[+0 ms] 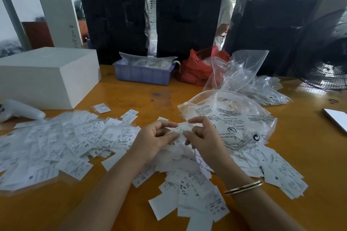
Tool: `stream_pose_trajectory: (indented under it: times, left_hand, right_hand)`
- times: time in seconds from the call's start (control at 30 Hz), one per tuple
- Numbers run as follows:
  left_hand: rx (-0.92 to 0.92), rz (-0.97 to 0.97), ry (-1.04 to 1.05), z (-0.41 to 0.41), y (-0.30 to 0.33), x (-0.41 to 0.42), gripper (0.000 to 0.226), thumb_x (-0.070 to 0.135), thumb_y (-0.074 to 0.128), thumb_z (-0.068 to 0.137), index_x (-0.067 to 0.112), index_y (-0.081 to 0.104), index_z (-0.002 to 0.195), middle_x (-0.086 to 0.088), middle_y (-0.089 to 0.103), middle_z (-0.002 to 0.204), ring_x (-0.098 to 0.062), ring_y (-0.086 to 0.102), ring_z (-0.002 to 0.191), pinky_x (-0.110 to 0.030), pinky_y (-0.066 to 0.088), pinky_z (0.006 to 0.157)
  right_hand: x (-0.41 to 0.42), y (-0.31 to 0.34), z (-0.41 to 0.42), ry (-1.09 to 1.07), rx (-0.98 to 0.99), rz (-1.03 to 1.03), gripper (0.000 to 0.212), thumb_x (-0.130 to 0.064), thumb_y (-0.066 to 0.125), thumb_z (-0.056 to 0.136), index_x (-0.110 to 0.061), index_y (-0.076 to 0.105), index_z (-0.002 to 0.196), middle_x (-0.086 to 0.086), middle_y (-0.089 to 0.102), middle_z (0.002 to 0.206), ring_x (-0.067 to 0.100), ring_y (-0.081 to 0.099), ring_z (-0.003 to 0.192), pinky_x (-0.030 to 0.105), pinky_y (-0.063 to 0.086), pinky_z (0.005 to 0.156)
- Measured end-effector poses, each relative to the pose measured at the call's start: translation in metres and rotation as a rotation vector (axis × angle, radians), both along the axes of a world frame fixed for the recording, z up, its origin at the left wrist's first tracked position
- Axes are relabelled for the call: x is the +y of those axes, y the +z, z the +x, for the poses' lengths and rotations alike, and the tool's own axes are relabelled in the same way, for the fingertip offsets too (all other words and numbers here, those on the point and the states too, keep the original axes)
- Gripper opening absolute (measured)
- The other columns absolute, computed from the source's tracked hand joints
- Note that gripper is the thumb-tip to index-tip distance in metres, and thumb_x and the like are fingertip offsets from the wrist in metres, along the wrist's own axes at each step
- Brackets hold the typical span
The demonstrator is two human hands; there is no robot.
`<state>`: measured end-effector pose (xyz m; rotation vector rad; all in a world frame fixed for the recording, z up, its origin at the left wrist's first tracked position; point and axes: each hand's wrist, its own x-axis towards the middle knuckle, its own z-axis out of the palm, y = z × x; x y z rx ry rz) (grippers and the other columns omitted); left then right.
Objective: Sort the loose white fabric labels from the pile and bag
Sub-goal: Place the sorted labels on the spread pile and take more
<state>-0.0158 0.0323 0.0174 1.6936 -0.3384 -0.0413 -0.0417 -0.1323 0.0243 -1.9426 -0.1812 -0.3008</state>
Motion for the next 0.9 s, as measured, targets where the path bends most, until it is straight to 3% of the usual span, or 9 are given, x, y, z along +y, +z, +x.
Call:
stream_pose_trajectory:
  times: [0.13,0.27,0.37,0.47,0.53,0.57,0.63,0.7,0.9]
  left_hand:
    - [-0.015,-0.019,0.027,0.001,-0.001,-0.001,0.018,0.017,0.071,0.082,0.027,0.068,0.097,0.005,0.072,0.073,-0.005,0.067,0.068,-0.011,0.049,0.061]
    - [-0.025,0.008,0.044,0.001,0.0,0.001,0.016,0.022,0.07,0.082,0.03,0.067,0.096,0.003,0.072,0.075,-0.012,0.069,0.071,-0.018,0.053,0.064]
    - [-0.033,0.022,0.056,0.002,0.0,0.002,0.015,0.024,0.071,0.082,0.031,0.066,0.095,0.001,0.073,0.077,-0.015,0.07,0.074,-0.027,0.055,0.07]
    - [-0.035,0.015,0.077,0.0,-0.002,-0.001,0.013,0.032,0.07,0.082,0.033,0.067,0.094,-0.009,0.072,0.083,-0.03,0.068,0.079,-0.039,0.055,0.076]
    - [-0.018,0.01,0.066,0.0,-0.001,0.0,0.021,0.046,0.067,0.078,0.036,0.066,0.096,-0.011,0.071,0.088,-0.032,0.065,0.079,-0.033,0.052,0.072]
    - [-0.008,0.004,0.049,0.0,0.0,0.0,0.024,0.05,0.066,0.077,0.037,0.066,0.098,-0.006,0.072,0.089,-0.023,0.067,0.079,-0.027,0.051,0.071]
    - [-0.01,-0.009,0.017,0.001,0.001,0.002,0.02,0.036,0.069,0.083,0.037,0.064,0.102,0.008,0.072,0.093,-0.007,0.068,0.085,-0.022,0.052,0.072]
    - [-0.033,-0.003,0.04,0.002,0.001,0.003,0.027,0.015,0.068,0.086,0.036,0.063,0.102,0.009,0.069,0.092,-0.006,0.068,0.084,-0.023,0.055,0.07]
    - [-0.365,0.209,0.495,0.014,0.01,0.029,0.041,0.008,0.061,0.089,0.028,0.052,0.123,0.01,0.055,0.107,-0.006,0.058,0.076,-0.011,0.049,0.051]
  right_hand:
    - [0.009,-0.005,-0.004,-0.046,-0.029,0.014,0.015,-0.019,0.066,0.087,-0.032,0.06,0.085,-0.005,0.067,0.066,0.02,0.061,0.063,0.037,0.051,0.062]
    - [0.015,-0.004,-0.006,0.065,0.069,0.105,0.015,-0.018,0.057,0.093,-0.026,0.067,0.086,-0.018,0.063,0.065,-0.001,0.056,0.057,0.011,0.04,0.051]
    - [0.012,-0.004,-0.006,0.154,0.19,0.231,0.01,-0.021,0.061,0.091,-0.024,0.07,0.09,-0.013,0.065,0.067,0.001,0.056,0.059,0.012,0.043,0.053]
    - [0.012,-0.006,-0.005,0.152,0.213,0.159,0.015,-0.015,0.067,0.086,-0.028,0.069,0.093,-0.011,0.064,0.069,0.001,0.059,0.062,0.015,0.048,0.059]
    - [0.013,-0.006,-0.003,0.087,0.185,0.149,0.023,-0.009,0.065,0.086,-0.031,0.069,0.091,-0.012,0.064,0.068,-0.001,0.059,0.062,0.013,0.047,0.06]
    - [0.013,-0.005,-0.002,0.051,0.166,0.156,0.026,-0.007,0.064,0.087,-0.032,0.07,0.089,-0.013,0.065,0.066,-0.001,0.058,0.061,0.012,0.046,0.058]
    - [0.012,-0.004,-0.001,0.015,0.141,0.178,0.029,-0.006,0.062,0.088,-0.033,0.071,0.087,-0.011,0.065,0.064,-0.001,0.057,0.059,0.012,0.046,0.056]
    - [0.011,-0.002,-0.002,0.033,0.129,0.184,0.03,-0.005,0.061,0.088,-0.034,0.07,0.088,-0.008,0.065,0.067,0.002,0.056,0.06,0.015,0.047,0.058]
    - [-0.024,0.028,0.015,-0.239,-0.09,0.189,0.022,-0.012,0.055,0.092,-0.032,0.065,0.093,-0.012,0.064,0.072,0.008,0.048,0.059,0.017,0.04,0.048]
